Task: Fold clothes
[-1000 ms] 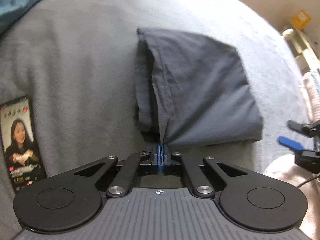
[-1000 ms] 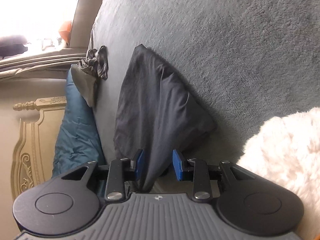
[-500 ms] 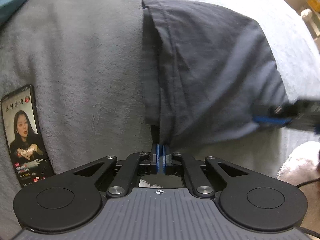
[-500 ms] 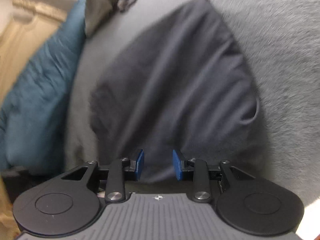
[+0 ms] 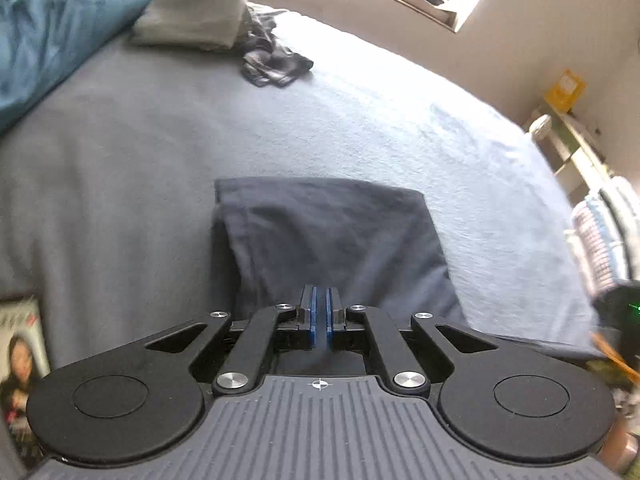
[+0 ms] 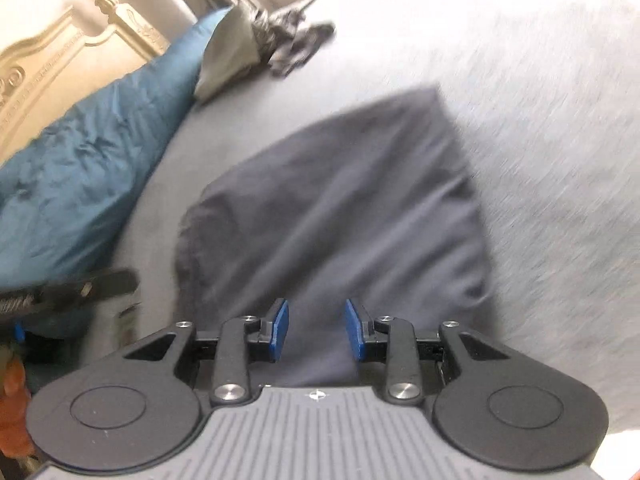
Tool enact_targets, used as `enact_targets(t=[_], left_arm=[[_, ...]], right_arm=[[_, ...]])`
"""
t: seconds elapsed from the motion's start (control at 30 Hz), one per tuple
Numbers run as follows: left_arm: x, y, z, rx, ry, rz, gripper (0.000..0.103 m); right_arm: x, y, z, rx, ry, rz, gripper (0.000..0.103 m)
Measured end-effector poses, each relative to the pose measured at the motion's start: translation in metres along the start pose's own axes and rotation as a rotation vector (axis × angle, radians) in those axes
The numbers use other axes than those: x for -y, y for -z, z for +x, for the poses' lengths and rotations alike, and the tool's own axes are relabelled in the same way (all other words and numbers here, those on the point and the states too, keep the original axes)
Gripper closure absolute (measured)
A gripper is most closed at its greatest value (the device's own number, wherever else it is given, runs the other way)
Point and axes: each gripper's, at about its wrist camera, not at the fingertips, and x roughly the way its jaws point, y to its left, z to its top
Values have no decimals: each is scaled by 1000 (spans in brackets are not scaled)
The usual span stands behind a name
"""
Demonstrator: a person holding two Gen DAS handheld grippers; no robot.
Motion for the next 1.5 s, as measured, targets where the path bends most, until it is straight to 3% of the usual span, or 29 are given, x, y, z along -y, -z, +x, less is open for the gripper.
enact_targets(t=[0.1, 0.23, 0.43, 0.63, 0.8, 0.97, 1.03, 1.23, 1.37, 1.5], left_arm=[[-6, -3, 38, -51, -136, -7, 100], [-28, 4, 59, -97, -212, -65, 100], [-47, 4, 61, -103, -221, -136, 100], [-46, 9, 55, -111, -223, -157, 100], [-48, 4, 49, -107, -222, -173, 100], [-49, -1, 20, -37, -231, -183, 99], [-45, -4, 8, 6, -235, -171, 99], [-7, -22, 3, 71, -171, -62, 99], [19, -33, 25, 53, -119, 12, 98], [22, -40, 62, 21, -140, 19, 98]], right_arm=[[3, 4, 3, -10, 105, -17, 72], [9, 8, 13, -88, 170, 16, 73], [13, 14, 15, -175, 206, 60, 73], [3, 14, -25, -112, 167, 80, 73], [10, -13, -36, -12, 217, 78, 73], [24, -14, -8, -92, 255, 56, 74], [29, -6, 4, -143, 274, 61, 74], [32, -3, 8, -155, 287, 63, 74], [33, -2, 10, -156, 289, 67, 74], [31, -3, 9, -156, 296, 63, 74]])
